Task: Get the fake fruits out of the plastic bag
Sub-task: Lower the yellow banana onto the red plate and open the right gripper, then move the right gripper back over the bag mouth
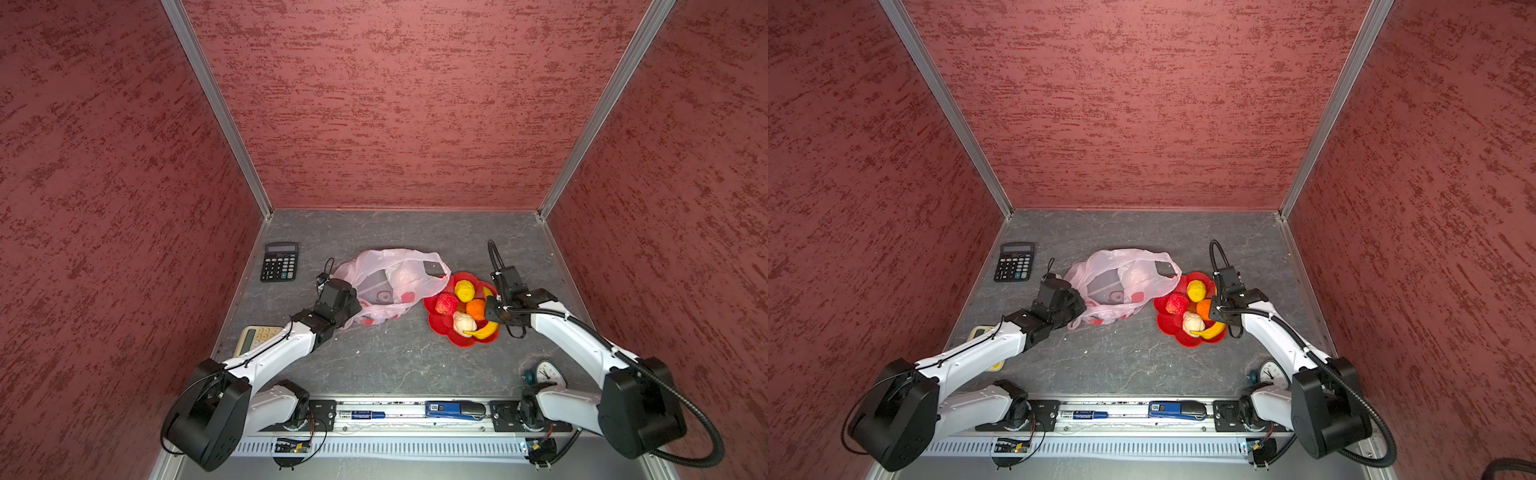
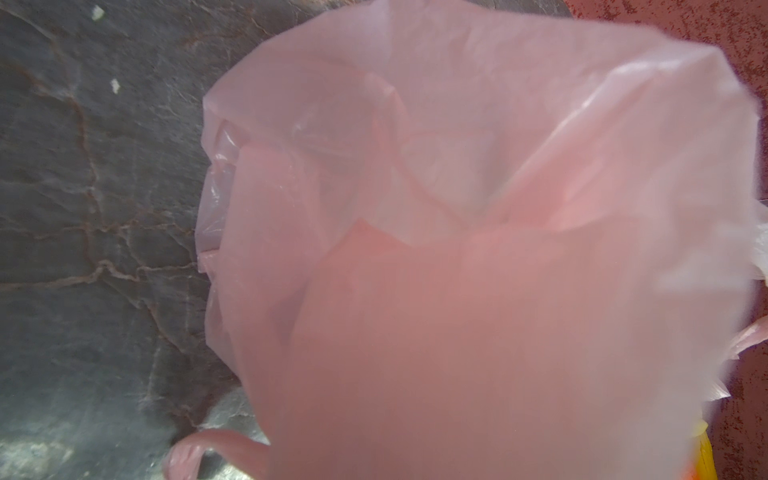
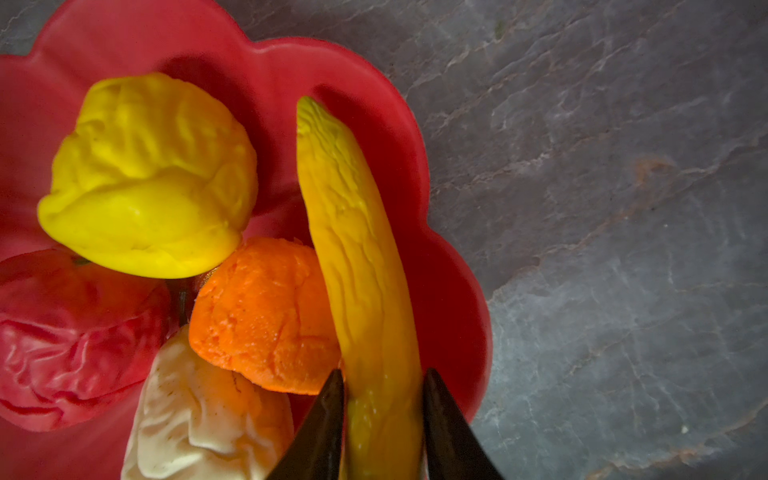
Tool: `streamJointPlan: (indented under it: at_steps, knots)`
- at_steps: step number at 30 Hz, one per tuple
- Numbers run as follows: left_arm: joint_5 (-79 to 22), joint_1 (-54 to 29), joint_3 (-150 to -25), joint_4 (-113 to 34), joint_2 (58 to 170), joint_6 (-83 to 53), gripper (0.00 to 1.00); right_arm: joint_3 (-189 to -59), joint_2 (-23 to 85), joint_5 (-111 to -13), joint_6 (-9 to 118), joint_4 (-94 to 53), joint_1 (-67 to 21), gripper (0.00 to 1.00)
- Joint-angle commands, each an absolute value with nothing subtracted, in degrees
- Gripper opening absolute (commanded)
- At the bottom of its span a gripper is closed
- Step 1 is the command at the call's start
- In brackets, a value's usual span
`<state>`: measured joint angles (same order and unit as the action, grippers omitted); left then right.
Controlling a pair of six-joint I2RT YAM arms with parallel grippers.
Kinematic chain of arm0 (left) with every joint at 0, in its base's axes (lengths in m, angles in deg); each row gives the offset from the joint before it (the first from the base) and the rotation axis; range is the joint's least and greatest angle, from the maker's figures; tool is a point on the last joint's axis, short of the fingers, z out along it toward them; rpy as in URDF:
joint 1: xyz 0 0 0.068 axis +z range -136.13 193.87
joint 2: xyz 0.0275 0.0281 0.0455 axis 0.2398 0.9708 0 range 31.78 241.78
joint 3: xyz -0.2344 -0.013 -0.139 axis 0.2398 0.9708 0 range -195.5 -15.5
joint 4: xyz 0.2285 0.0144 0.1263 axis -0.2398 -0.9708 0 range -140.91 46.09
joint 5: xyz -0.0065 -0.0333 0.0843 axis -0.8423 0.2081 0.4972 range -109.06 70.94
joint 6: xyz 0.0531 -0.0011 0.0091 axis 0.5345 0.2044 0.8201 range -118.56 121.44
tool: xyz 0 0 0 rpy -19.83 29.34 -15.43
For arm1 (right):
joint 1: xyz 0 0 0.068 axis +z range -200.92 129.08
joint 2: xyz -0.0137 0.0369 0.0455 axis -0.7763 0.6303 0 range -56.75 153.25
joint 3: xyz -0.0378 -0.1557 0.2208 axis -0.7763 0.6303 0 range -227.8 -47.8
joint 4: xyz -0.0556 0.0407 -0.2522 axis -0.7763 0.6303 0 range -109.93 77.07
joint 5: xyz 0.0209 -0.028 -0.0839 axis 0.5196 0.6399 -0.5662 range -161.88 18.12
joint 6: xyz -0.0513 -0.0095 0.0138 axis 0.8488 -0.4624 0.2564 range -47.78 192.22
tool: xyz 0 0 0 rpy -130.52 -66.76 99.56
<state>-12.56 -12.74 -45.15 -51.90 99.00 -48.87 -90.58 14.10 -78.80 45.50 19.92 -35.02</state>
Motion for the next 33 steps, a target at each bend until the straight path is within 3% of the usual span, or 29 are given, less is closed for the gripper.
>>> streamJointPlan:
  at_steps: [1,7,14,22,27,33]
  knots:
    - [-12.32,-12.33,-44.83,-50.98,99.28,-48.27,0.01,-90.34,14.15,-80.49,45.31,18.82,-35.27,0.35]
    - [-12.38,-12.36,-44.75,-50.97,99.20,-48.29,0.01,-90.49,14.02,-81.00,45.33,19.00,-35.26,0.38]
    - [-12.45,-12.38,-44.92,-51.34,99.08,-47.92,0.01,-92.22,13.51,-82.73,46.66,20.18,-35.28,0.52]
    - [-12.82,-12.40,-44.75,-52.43,99.11,-46.96,0.01,-99.41,11.63,-80.80,51.47,18.15,-34.53,0.53]
    - [-12.82,-12.35,-44.61,-52.71,98.58,-46.74,0.01,-106.94,15.17,-83.45,52.53,15.31,-26.78,0.50]
    - [-13.03,-12.40,-43.81,-52.63,97.63,-46.75,0.01,-116.94,28.73,-85.09,52.80,10.97,-15.86,0.54]
